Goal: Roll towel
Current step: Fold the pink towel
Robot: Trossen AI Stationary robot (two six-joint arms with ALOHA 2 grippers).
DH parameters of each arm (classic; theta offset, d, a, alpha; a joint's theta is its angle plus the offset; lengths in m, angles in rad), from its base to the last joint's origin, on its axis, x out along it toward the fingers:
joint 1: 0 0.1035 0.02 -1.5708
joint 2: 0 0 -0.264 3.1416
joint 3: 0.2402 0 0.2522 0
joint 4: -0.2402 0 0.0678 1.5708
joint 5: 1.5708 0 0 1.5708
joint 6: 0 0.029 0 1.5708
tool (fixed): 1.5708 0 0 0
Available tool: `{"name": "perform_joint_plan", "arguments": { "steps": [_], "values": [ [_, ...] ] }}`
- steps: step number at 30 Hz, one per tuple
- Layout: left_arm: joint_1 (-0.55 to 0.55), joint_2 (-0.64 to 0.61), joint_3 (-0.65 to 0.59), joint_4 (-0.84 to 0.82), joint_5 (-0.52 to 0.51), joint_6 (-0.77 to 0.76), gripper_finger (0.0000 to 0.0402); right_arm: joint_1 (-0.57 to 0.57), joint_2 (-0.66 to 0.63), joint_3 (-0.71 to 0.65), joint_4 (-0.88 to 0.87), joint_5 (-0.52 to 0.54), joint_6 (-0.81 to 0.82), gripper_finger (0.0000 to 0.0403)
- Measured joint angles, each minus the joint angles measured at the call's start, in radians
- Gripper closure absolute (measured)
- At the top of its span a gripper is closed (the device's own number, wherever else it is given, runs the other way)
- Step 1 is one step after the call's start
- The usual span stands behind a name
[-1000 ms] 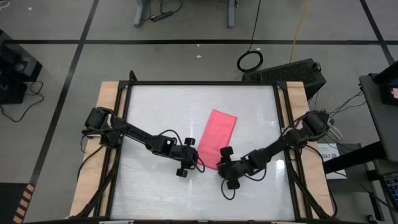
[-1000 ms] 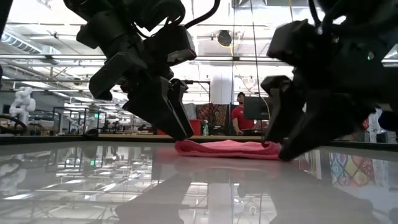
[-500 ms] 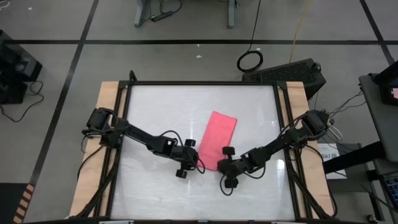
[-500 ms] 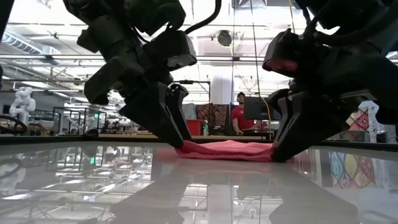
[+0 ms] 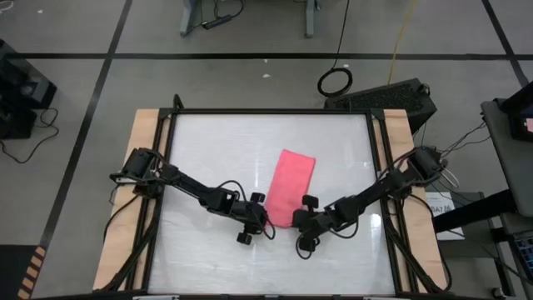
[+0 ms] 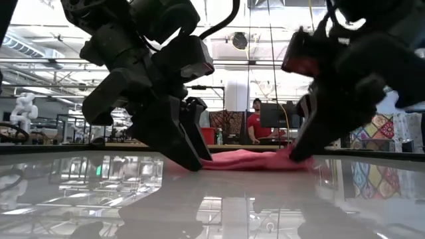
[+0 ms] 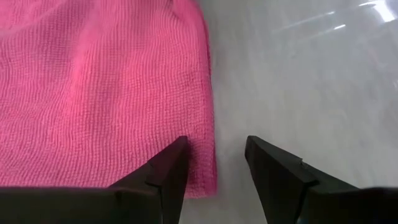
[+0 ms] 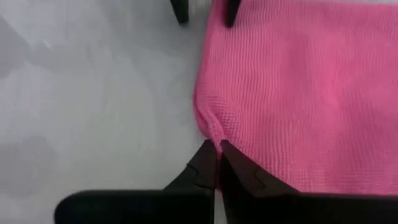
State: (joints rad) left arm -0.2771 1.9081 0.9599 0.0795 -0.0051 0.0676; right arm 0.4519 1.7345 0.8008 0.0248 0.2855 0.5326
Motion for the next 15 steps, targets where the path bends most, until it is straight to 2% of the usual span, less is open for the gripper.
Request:
{"name": "perform_joint_plan", "arguments": {
  "steps": [5,9,15],
  "values": [
    [0.001,0.0,0.001,-0.005,-0.022,0.025,0.023,0.0,-0.049,0.0,0.0,-0.006,0.018,0.0402],
    [0.007,0.001,0.001,-0.007,-0.026,0.024,0.0231,-0.001,-0.071,0.001,0.005,-0.064,0.036,0.0402],
    [0.006,0.002,0.0,-0.005,-0.135,0.018,0.0242,-0.001,-0.075,0.001,0.006,-0.127,0.076,0.0403]
  ]
}}
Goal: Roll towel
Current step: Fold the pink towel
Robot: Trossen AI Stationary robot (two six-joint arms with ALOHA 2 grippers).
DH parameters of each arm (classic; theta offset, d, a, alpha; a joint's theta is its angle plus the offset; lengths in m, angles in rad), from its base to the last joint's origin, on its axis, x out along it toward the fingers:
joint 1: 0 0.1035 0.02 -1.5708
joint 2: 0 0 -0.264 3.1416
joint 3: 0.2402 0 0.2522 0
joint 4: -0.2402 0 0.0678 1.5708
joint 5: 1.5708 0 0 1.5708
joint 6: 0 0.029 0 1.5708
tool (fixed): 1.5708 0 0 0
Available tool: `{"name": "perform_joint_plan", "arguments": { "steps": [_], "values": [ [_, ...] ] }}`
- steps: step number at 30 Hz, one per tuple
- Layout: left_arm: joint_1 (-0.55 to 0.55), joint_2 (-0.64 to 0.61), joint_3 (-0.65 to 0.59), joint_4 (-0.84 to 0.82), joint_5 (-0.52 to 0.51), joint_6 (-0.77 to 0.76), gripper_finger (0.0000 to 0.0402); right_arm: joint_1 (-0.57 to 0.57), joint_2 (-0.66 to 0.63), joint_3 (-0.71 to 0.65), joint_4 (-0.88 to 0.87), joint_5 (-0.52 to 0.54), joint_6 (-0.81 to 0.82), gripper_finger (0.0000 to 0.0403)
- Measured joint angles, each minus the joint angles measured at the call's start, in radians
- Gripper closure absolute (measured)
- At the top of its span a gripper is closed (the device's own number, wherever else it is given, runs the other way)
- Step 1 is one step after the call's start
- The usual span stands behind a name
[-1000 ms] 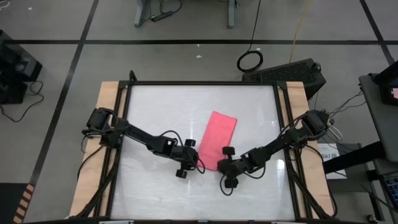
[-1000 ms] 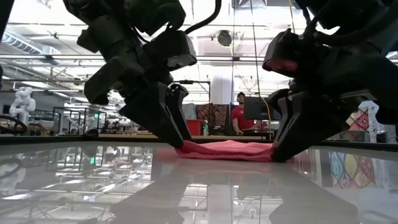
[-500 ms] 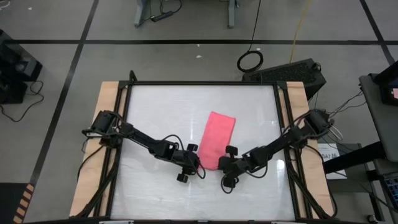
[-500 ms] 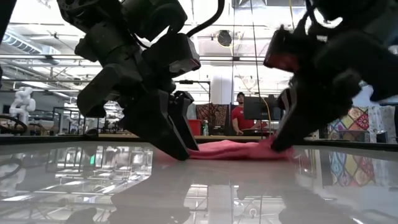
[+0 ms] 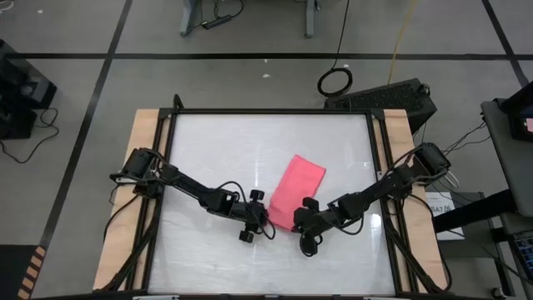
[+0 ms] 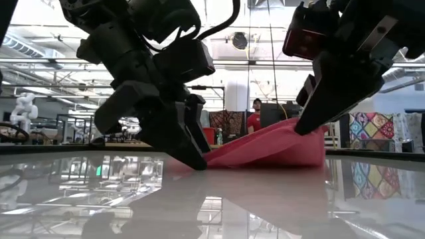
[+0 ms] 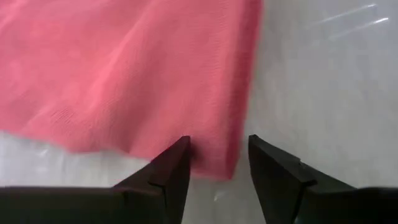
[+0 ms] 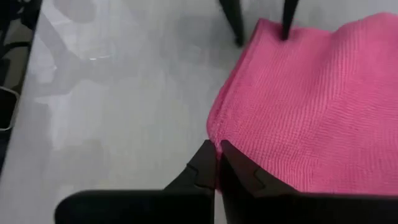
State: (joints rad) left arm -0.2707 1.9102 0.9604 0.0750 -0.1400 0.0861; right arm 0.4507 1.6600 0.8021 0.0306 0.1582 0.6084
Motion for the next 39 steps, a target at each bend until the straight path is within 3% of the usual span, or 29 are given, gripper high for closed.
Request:
{"name": "perform_joint_plan", "arguments": {
  "steps": [5,9,14,24,39],
  "values": [
    [0.001,0.001,-0.001,-0.002,-0.016,0.002,0.0318,0.0,0.0,0.0,0.001,-0.008,0.001,0.0403],
    [0.004,0.002,-0.002,-0.002,0.034,0.009,0.0388,0.0,0.0,0.001,0.001,-0.01,0.0,0.0403],
    [0.007,0.0,-0.002,-0.004,0.101,0.0,0.039,0.0,-0.001,0.002,-0.012,-0.027,-0.008,0.0403],
    [0.005,-0.005,0.044,-0.003,0.44,-0.124,0.0397,0.0,-0.002,0.005,-0.107,-0.059,0.024,0.0402],
    [0.087,-0.005,0.079,-0.017,0.515,-0.396,0.0399,-0.03,-0.002,0.004,-0.184,-0.129,0.046,0.0402]
  ]
}}
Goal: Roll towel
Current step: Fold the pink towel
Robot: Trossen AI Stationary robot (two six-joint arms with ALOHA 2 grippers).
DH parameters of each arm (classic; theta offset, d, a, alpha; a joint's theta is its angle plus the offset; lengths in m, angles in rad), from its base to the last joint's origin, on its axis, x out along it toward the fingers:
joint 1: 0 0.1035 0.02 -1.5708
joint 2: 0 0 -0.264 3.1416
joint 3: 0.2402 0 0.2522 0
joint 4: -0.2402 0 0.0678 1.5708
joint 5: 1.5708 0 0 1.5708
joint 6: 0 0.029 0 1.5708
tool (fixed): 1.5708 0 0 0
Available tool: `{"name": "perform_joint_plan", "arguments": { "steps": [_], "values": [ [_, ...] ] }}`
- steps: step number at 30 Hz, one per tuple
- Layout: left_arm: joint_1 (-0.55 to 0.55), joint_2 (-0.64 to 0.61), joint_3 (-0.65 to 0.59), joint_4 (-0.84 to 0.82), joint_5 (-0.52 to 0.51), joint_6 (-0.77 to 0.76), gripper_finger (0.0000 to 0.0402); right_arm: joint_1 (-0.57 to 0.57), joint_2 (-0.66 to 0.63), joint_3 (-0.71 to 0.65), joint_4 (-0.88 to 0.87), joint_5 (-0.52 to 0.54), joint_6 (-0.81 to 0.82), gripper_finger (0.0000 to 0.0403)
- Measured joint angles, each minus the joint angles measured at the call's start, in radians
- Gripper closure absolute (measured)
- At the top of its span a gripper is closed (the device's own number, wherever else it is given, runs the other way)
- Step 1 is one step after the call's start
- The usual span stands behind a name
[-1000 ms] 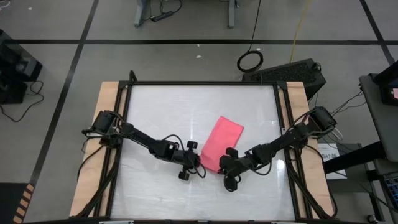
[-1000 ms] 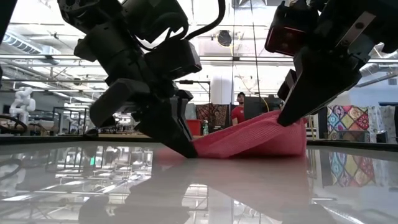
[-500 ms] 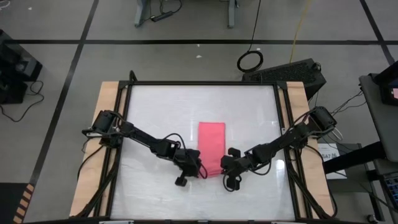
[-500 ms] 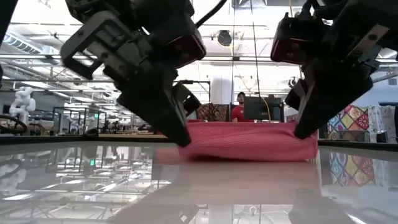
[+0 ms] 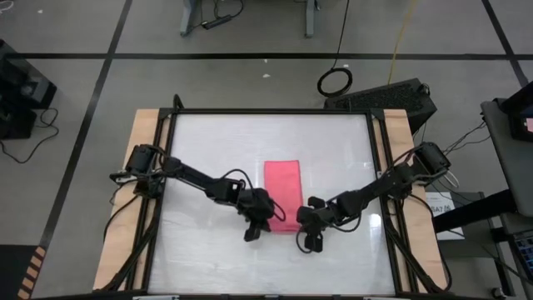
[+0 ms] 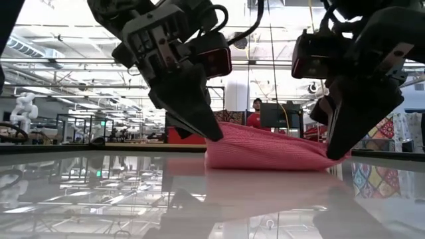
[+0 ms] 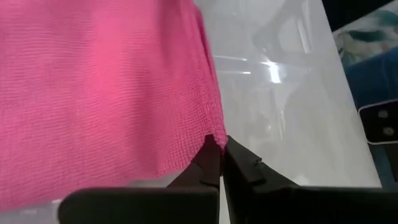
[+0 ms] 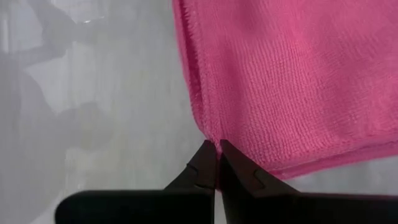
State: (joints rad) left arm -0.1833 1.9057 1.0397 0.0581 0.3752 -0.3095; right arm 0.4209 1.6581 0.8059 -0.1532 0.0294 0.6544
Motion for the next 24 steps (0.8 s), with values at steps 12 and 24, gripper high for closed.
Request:
{"name": "perform_joint_plan", "arguments": {
  "steps": [12,24],
  "values": [
    [-0.011,0.02,0.002,-0.008,0.033,-0.079,0.04,-0.066,0.0,-0.001,0.047,-0.206,0.017,0.0402],
    [-0.014,0.019,0.002,-0.014,0.032,-0.103,0.04,-0.108,0.0,-0.003,0.079,-0.324,0.015,0.0402]
  ]
}}
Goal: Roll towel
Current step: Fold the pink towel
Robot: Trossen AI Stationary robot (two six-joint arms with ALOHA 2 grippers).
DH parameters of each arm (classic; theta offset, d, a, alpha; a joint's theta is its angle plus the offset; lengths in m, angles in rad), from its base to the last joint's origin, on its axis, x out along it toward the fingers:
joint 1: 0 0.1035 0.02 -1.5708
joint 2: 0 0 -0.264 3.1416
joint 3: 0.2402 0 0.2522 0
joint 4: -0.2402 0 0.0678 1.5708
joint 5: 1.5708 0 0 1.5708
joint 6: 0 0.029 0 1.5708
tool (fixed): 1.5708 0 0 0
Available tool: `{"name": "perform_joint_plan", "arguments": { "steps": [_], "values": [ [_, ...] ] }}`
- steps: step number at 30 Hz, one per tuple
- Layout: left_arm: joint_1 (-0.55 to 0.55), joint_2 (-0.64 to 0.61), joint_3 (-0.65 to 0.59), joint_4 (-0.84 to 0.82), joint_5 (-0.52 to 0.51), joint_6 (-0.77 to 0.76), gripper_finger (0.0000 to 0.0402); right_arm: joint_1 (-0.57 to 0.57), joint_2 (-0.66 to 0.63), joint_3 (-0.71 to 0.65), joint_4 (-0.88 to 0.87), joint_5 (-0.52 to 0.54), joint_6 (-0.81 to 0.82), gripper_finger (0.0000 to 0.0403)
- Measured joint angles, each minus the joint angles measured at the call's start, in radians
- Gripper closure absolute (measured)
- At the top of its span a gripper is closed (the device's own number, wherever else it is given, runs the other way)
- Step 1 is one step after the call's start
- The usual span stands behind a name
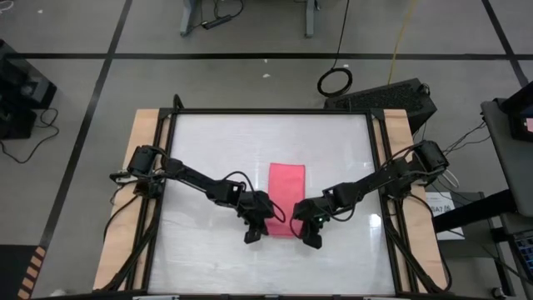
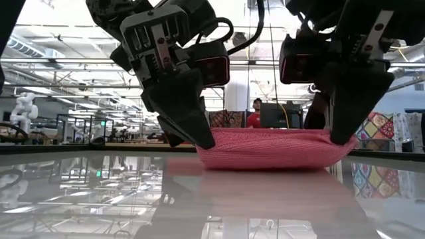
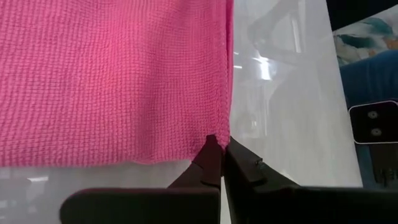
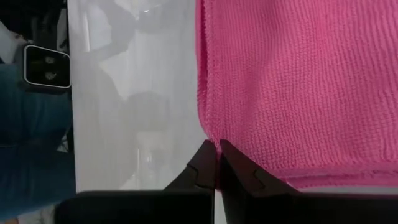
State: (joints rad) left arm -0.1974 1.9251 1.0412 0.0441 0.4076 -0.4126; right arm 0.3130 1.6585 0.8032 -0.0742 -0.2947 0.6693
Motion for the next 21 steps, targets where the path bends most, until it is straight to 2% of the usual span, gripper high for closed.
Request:
{"name": "perform_joint_plan", "arguments": {
  "steps": [11,18,21],
  "values": [
    [0.004,0.0,-0.001,-0.013,0.003,0.004,0.04,0.001,0.0,0.0,0.03,0.059,-0.031,0.0402],
    [0.012,0.0,-0.002,-0.012,0.003,0.008,0.04,0.003,0.0,0.0,0.058,0.138,-0.085,0.0403],
    [0.012,0.0,-0.002,-0.012,0.003,0.01,0.04,0.003,0.0,-0.028,0.131,0.149,-0.086,0.0403]
  ]
}}
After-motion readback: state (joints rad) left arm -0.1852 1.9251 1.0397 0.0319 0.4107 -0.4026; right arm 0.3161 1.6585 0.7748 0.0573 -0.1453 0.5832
